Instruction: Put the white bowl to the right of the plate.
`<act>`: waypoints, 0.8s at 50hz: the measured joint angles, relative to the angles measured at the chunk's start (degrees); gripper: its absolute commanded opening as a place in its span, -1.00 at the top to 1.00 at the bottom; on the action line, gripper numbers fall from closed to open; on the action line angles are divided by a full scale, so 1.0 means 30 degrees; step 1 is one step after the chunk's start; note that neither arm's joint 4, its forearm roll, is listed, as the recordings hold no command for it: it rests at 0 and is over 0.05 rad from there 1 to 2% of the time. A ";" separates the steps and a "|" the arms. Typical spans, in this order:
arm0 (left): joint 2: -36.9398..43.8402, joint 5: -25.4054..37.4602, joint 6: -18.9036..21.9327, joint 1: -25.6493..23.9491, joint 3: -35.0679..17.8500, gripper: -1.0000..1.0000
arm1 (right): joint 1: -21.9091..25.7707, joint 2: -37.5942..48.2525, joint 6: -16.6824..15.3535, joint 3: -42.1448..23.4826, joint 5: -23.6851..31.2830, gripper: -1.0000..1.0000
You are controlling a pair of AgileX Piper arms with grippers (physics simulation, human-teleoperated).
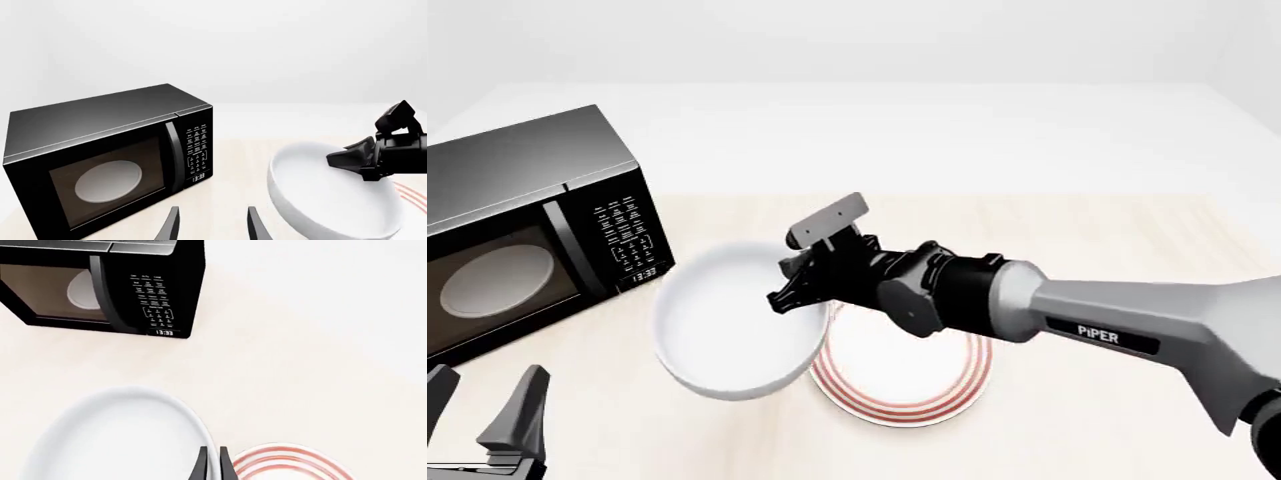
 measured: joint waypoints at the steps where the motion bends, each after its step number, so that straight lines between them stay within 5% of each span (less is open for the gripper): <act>1: 0.0000 0.0000 0.0000 0.0000 0.0000 -1.00 | -0.0174 -0.0178 -0.0017 0.0208 -0.0050 1.00; 40: 0.0000 0.0000 0.0000 0.0000 0.0000 -1.00 | -0.8176 -0.6969 -0.0344 0.8094 -0.1667 1.00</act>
